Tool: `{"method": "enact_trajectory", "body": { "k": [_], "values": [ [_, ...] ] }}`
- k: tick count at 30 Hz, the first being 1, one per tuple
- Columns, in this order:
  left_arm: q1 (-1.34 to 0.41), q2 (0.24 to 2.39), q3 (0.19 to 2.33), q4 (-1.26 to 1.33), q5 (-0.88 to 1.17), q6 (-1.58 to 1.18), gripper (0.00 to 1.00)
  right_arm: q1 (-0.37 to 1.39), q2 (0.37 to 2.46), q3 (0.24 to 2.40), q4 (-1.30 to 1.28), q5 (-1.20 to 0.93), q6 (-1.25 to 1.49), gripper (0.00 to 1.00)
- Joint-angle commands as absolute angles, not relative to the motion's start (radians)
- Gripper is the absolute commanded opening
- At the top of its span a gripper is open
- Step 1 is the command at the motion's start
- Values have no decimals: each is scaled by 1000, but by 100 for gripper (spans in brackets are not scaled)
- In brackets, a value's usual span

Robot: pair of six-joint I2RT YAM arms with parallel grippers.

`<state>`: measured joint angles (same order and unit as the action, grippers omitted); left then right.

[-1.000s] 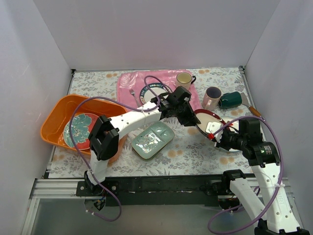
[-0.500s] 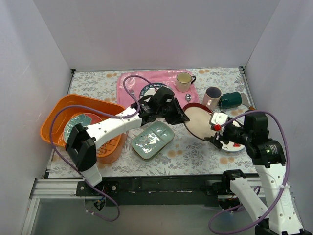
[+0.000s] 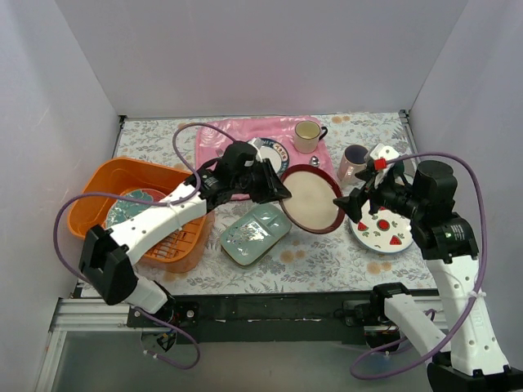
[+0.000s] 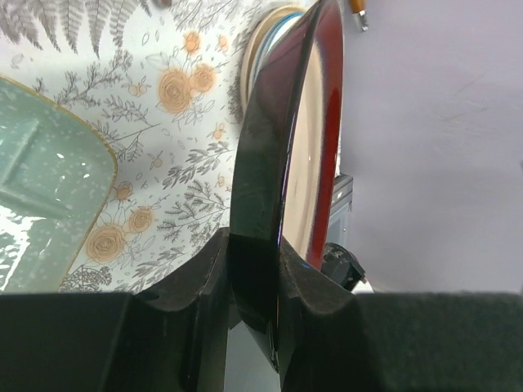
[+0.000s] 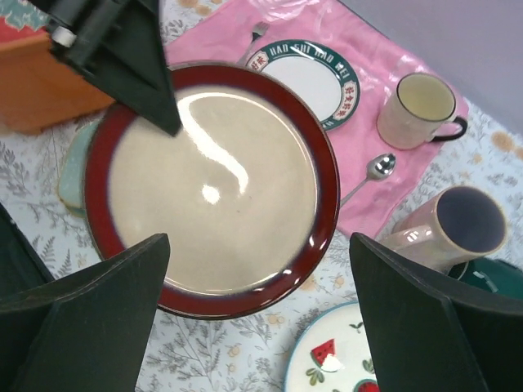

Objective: Place the mixed dishes into the plastic bin
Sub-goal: Pick up the plate at the center of the board.

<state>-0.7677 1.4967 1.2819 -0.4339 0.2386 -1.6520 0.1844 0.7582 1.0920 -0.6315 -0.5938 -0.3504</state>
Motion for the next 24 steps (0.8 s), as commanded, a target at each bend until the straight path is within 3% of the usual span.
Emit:
{"method": "enact_trajectory", "body": {
  "k": [1,11,24],
  "values": [
    [-713,1315,1293,-281,357,-1614,0,183,776,1055,-491,-489,-66,98],
    [-634,1233,1282,-321,416,-1566,0,181,866,1017,-436,-472,305,97],
    [-620,1186,1256,-292,411,-1591,0,170,925,920,-330,-657,644,84]
  ]
}}
